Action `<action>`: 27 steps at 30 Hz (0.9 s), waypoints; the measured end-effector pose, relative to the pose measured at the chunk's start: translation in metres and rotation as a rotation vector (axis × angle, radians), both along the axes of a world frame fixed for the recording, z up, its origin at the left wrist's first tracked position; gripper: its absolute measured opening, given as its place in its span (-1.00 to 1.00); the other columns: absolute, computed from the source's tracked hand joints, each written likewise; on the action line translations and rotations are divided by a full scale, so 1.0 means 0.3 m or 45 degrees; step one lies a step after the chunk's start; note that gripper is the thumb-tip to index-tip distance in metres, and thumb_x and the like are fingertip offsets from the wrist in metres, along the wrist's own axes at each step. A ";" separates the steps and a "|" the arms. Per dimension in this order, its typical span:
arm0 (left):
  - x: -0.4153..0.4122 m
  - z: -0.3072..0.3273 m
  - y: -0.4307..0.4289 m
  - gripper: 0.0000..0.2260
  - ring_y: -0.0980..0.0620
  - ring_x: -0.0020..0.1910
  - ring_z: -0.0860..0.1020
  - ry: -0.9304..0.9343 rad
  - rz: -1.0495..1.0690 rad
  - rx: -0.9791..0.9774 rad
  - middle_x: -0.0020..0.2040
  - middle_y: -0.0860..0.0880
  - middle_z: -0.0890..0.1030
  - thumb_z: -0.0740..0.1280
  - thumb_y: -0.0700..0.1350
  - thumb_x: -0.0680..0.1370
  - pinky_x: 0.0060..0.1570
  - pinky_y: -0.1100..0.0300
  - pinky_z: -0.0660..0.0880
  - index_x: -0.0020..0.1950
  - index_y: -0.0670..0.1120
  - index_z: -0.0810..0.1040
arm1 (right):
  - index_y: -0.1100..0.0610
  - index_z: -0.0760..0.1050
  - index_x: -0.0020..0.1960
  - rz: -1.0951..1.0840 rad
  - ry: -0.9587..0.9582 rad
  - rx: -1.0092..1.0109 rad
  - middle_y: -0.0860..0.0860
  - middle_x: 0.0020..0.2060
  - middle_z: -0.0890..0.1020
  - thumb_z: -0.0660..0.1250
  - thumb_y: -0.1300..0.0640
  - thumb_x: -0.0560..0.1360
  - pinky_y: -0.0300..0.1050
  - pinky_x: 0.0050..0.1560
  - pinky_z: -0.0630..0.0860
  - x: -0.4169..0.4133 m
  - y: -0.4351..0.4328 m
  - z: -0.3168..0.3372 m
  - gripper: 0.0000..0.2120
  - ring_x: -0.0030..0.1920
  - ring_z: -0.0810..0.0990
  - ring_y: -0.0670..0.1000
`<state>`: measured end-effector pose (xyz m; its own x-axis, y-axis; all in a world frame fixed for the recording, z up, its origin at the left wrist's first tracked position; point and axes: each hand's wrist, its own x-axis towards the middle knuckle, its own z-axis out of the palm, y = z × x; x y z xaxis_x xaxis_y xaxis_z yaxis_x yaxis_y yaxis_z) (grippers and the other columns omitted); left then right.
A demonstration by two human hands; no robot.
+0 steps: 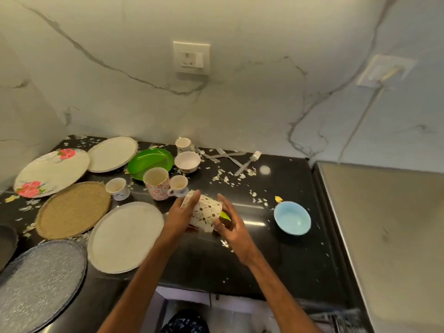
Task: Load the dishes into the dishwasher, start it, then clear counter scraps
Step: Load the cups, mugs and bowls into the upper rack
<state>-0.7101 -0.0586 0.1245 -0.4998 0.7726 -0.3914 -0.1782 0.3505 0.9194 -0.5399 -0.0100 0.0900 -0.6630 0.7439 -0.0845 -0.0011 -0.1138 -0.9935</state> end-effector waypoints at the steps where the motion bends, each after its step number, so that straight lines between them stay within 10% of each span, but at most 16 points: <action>1: 0.038 0.009 0.022 -0.41 -0.06 -0.08 0.69 -0.056 -0.057 -0.040 0.00 -0.09 0.69 0.33 0.34 0.42 -0.30 0.08 0.62 0.28 -0.01 0.51 | -0.17 0.22 0.53 -0.020 -0.009 0.014 -0.08 0.37 0.45 0.43 0.10 0.53 0.01 0.19 0.59 0.039 -0.009 0.007 -0.33 0.32 0.53 -0.01; 9: 0.560 -0.010 0.128 -0.51 -0.11 0.07 0.67 -0.188 -0.802 0.015 0.17 -0.15 0.66 0.40 0.24 0.47 -0.05 -0.01 0.62 0.29 0.01 0.51 | -0.02 0.42 0.29 -0.769 0.021 -0.192 0.07 0.25 0.57 0.43 0.05 0.51 0.06 0.00 0.65 0.598 -0.071 -0.001 -0.61 0.21 0.62 0.10; 17: 1.179 -0.074 0.062 -0.70 -0.05 0.14 0.61 -0.368 -0.879 -0.002 0.16 -0.04 0.61 0.42 0.03 0.54 0.13 -0.08 0.59 0.21 0.04 0.44 | 0.11 0.36 0.23 -1.194 -0.141 -0.450 0.17 0.07 0.62 0.24 -0.30 0.45 0.10 -0.12 0.68 1.060 -0.268 -0.029 -0.43 -0.09 0.72 0.15; 27: 1.758 -0.288 -0.090 -0.39 -0.06 -0.12 0.59 -0.034 -1.163 -0.439 0.08 -0.12 0.54 0.40 0.25 0.49 -0.40 0.15 0.57 0.35 -0.08 0.31 | -0.20 0.23 0.50 -1.163 -0.612 -0.129 -0.19 0.36 0.48 0.59 -0.21 0.30 0.01 0.26 0.54 1.569 -0.600 -0.215 -0.11 0.32 0.49 -0.14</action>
<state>-0.1826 -0.0857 0.0381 0.2473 0.6991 -0.6709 0.2761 0.6129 0.7404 -0.0692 -0.1900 0.0256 0.2703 0.9208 -0.2813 0.2650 -0.3520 -0.8977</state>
